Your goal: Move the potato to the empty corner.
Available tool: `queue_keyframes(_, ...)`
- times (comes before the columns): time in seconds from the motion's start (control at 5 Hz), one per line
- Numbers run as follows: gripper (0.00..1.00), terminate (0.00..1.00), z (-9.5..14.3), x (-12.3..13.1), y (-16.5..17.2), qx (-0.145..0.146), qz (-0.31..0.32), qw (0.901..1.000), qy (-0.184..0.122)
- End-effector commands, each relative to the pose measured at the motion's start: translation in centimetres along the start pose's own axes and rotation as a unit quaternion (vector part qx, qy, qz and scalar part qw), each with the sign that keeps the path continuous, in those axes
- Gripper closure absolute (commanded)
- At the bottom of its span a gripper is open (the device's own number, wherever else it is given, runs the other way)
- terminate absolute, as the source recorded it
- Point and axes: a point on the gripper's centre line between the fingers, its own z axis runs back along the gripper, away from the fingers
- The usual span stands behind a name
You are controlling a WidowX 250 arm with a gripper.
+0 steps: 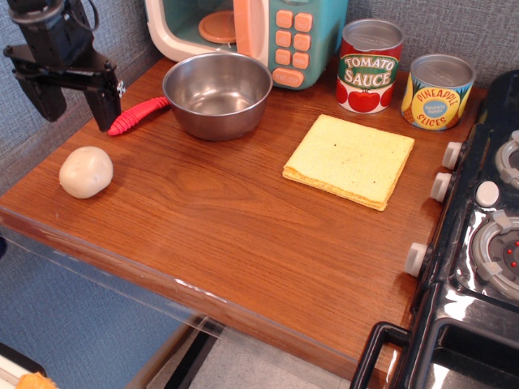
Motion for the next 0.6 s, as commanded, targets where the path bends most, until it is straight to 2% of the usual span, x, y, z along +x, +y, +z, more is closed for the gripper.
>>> queue_keyframes(0.0, 0.0, 0.0, 2.03, -1.47, -0.21, -0.001, -0.042, 0.999, -0.012)
queue_keyframes(0.2, 0.0, 0.0, 2.03, -1.47, -0.21, -0.001, -0.042, 0.999, -0.012)
queue_keyframes(0.4, 0.0, 1.0, 2.03, -1.47, -0.21, -0.001, -0.042, 0.999, -0.012)
